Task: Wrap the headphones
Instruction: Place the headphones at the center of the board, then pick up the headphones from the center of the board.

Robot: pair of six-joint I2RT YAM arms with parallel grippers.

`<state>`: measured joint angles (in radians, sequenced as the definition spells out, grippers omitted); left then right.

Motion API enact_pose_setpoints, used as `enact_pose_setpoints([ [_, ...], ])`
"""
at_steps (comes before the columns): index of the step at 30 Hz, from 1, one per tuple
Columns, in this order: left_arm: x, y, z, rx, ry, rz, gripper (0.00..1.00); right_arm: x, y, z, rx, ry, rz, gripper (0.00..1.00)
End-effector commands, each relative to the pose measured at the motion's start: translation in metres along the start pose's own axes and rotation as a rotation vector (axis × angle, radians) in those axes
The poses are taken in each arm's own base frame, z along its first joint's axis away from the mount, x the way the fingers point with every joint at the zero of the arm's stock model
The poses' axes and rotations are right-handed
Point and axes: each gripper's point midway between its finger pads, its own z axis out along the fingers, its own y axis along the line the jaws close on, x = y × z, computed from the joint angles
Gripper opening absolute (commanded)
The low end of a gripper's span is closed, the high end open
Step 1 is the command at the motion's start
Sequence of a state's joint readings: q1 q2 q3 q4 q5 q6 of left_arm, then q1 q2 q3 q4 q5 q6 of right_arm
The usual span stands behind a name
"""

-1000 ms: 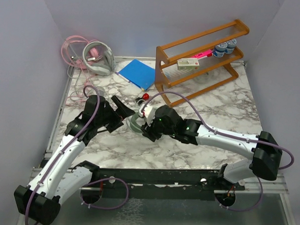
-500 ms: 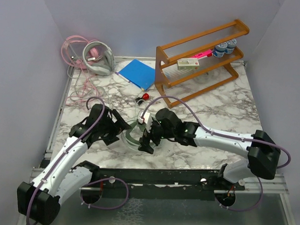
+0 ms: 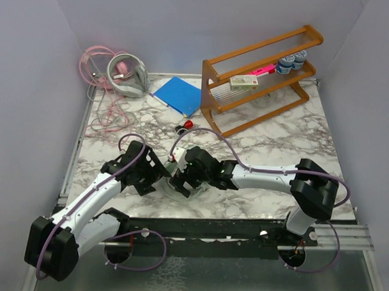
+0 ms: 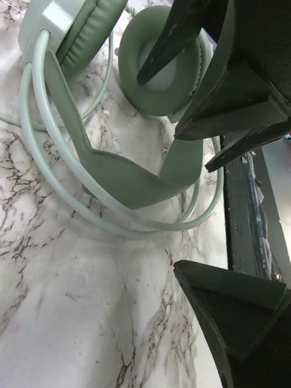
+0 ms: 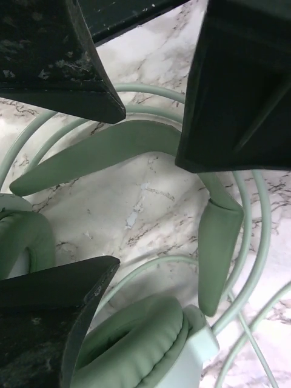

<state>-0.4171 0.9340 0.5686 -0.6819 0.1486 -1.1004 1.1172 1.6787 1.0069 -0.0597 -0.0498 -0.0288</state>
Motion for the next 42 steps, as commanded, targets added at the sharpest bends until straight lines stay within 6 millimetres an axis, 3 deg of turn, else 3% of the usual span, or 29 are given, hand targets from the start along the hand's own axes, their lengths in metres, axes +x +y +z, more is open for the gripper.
enact_pose_setpoints([
  [1,-0.014,-0.016,0.007,0.014,-0.061,-0.022,0.86,-0.027,0.001,-0.015,-0.01,-0.14,-0.048,1.0],
  [7,-0.008,-0.02,0.011,0.013,-0.049,0.008,0.82,-0.057,0.012,-0.063,-0.056,-0.333,-0.07,1.0],
  [12,0.016,-0.007,0.015,-0.001,-0.019,-0.029,0.82,-0.079,-0.007,-0.095,0.06,-0.4,-0.043,1.0],
  [14,0.027,0.003,0.017,-0.06,-0.033,-0.004,0.82,-0.079,-0.022,-0.103,0.14,-0.378,-0.033,1.0],
  [20,0.029,0.009,0.027,-0.211,-0.088,0.072,0.83,-0.085,-0.023,-0.121,0.156,-0.446,-0.01,1.0],
  [24,0.032,0.004,0.036,-0.288,-0.129,0.088,0.77,-0.087,-0.027,-0.135,0.18,-0.487,0.005,1.0],
  [31,0.023,0.006,0.042,-0.354,-0.219,0.112,0.71,-0.08,-0.04,-0.16,0.259,-0.514,0.05,1.0],
  [38,0.008,0.015,0.043,-0.398,-0.255,0.16,0.63,-0.074,-0.049,-0.175,0.304,-0.527,0.072,1.0],
  [42,0.011,0.02,0.048,-0.421,-0.225,0.17,0.63,-0.076,-0.049,-0.178,0.303,-0.54,0.079,1.0],
])
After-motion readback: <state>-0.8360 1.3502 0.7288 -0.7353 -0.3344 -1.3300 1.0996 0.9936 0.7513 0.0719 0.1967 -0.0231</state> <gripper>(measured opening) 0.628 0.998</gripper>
